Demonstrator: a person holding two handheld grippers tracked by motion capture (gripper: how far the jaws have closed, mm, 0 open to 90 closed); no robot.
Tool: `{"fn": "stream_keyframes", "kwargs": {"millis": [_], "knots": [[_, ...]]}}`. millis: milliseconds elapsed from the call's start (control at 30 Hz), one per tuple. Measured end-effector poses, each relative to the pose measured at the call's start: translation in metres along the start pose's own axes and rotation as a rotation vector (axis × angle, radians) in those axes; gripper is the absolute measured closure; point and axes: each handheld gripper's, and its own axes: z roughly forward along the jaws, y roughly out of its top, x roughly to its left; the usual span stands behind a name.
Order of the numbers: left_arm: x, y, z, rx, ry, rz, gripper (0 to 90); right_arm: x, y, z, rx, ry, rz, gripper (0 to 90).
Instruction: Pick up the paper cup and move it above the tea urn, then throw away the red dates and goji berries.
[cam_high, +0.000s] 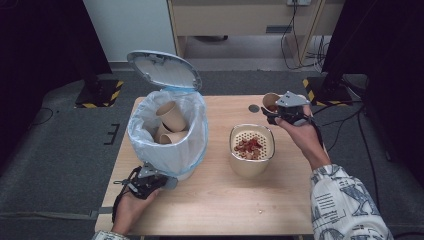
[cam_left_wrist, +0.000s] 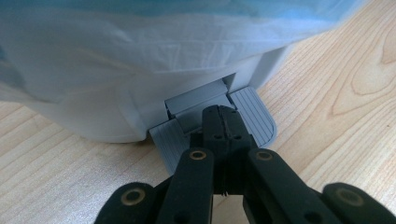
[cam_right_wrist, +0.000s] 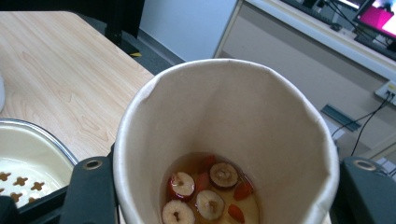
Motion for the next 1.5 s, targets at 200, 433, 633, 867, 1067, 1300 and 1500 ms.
{"fn": "stream_keyframes", "kwargs": {"millis": [200, 433, 633, 867, 1067, 1300, 1500], "knots": [[0.000, 0.000, 0.000, -0.001, -0.001, -0.001, 90.0, 0.000, -0.002, 0.000, -0.017, 0.016, -0.019, 34.9], [0.000, 0.000, 0.000, -0.001, -0.002, -0.001, 90.0, 0.000, -0.005, 0.001, -0.049, 0.042, -0.048, 34.9], [0.000, 0.000, 0.000, -0.001, -0.001, -0.001, 90.0, 0.002, -0.005, 0.000, -0.065, 0.054, -0.071, 34.8], [0.000, 0.000, 0.000, -0.001, -0.001, -0.001, 90.0, 0.003, -0.004, -0.002, -0.075, 0.056, -0.086, 34.6], [0.000, 0.000, 0.000, -0.001, -0.001, 0.000, 90.0, 0.004, -0.001, -0.002, -0.086, 0.061, -0.099, 34.6], [0.000, 0.000, 0.000, 0.000, 0.000, 0.001, 90.0, 0.008, 0.005, -0.004, -0.102, 0.071, -0.123, 34.4], [0.000, 0.000, 0.000, 0.000, 0.002, 0.003, 90.0, 0.011, 0.008, -0.007, -0.112, 0.077, -0.145, 34.4]]}}
